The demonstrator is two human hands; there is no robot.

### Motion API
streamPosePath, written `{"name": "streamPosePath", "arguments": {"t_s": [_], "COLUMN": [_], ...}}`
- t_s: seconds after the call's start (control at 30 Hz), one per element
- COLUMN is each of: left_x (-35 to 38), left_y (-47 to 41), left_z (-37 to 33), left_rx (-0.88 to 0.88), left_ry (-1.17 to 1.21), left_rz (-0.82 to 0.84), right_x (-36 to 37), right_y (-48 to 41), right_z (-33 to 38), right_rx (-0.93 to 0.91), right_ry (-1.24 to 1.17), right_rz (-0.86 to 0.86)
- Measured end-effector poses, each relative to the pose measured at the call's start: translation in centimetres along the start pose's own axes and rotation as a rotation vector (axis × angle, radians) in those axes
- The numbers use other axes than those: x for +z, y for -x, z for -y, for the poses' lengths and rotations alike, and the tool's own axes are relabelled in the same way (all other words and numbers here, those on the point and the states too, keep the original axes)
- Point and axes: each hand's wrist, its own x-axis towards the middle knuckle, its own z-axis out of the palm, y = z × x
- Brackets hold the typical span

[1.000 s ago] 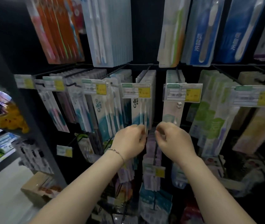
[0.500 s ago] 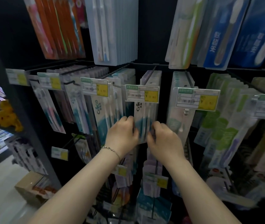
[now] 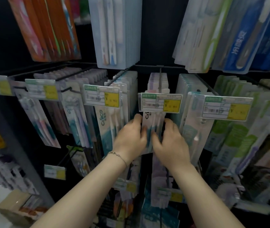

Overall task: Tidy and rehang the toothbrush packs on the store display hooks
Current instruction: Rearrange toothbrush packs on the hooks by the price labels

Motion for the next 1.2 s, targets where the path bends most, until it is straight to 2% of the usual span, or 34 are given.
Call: {"name": "streamPosePath", "arguments": {"t_s": [0.37, 0.5, 0.7, 1.0, 1.2], "left_x": [-0.5, -0.5, -0.3, -1.1, -3.1], "left_y": [-1.4, -1.7, -1.8, 0.4, 2.5], "left_z": [0.8, 0.5, 0.5, 2.1, 3.4], "left_rx": [-0.017, -0.041, -0.173, -0.199, -0.198], "left_ry": [0.198, 0.258, 0.457, 0.468, 0.534], "left_rz": [0.087, 0.104, 0.166, 0.262, 0.266], "right_x": [1.2, 1.0, 0.6, 0.9, 1.2], "right_y": [-0.2, -0.4, -0.6, 1.1, 2.4], "right_z": [0.6, 0.5, 0.4, 1.0, 2.0], "right_rx": [0.062, 0.052, 0.010, 0.117, 0.025], "right_ry": [-0.277, -0.264, -0.157, -0.280, -0.306], "right_rz": [-0.103, -0.157, -0.206, -0.075, -0.029]}}
